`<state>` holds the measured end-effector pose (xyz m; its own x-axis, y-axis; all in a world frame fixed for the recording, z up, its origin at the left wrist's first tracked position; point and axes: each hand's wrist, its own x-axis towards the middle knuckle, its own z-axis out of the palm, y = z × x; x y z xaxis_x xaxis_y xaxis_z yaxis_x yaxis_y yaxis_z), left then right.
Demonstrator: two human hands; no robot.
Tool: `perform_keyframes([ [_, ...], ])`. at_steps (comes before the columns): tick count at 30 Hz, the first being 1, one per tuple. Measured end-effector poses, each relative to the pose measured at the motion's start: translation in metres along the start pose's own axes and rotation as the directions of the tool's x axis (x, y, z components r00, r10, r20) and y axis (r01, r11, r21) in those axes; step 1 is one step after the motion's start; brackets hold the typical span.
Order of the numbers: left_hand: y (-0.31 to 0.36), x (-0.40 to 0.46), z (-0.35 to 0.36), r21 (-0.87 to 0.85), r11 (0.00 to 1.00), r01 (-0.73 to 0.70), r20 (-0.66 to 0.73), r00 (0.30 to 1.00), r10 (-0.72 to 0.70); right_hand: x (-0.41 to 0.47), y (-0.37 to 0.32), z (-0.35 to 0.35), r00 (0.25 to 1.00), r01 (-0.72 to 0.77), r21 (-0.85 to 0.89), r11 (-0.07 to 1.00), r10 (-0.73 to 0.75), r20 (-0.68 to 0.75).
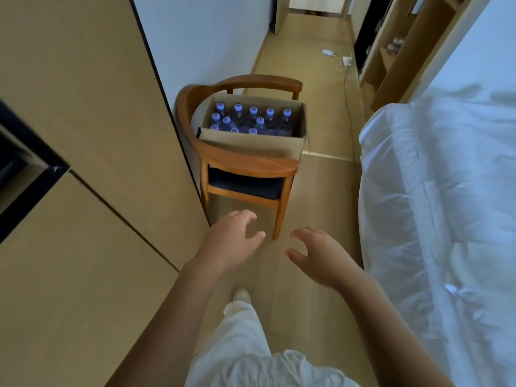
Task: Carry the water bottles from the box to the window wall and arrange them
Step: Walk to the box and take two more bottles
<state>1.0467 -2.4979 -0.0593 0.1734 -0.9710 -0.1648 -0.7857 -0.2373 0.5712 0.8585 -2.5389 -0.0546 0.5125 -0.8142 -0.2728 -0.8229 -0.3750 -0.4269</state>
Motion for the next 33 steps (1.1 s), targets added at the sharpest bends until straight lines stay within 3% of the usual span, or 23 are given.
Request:
perform_keyframes([
  [8,-0.004,0.161,-0.056,0.012,0.997,-0.073,0.008,0.997,0.073,0.143,-0.014,-0.052,0.999,-0.032,0.084,0.996,0.033,-0.011],
  [16,-0.014,0.271,-0.06,0.047,0.999,-0.021,0.055,0.998,0.018,0.254,0.025,-0.084,0.999,-0.039,0.133,0.99,0.044,-0.031],
  [26,-0.008,0.409,-0.06,-0.009,0.982,0.191,0.054,0.98,-0.19,0.416,0.079,-0.108,0.992,0.088,0.143,0.986,-0.073,-0.104],
  [33,-0.021,0.427,-0.051,-0.042,0.949,0.313,0.097,0.946,-0.308,0.518,0.095,-0.068,0.995,-0.099,0.37,0.924,0.101,0.013],
])
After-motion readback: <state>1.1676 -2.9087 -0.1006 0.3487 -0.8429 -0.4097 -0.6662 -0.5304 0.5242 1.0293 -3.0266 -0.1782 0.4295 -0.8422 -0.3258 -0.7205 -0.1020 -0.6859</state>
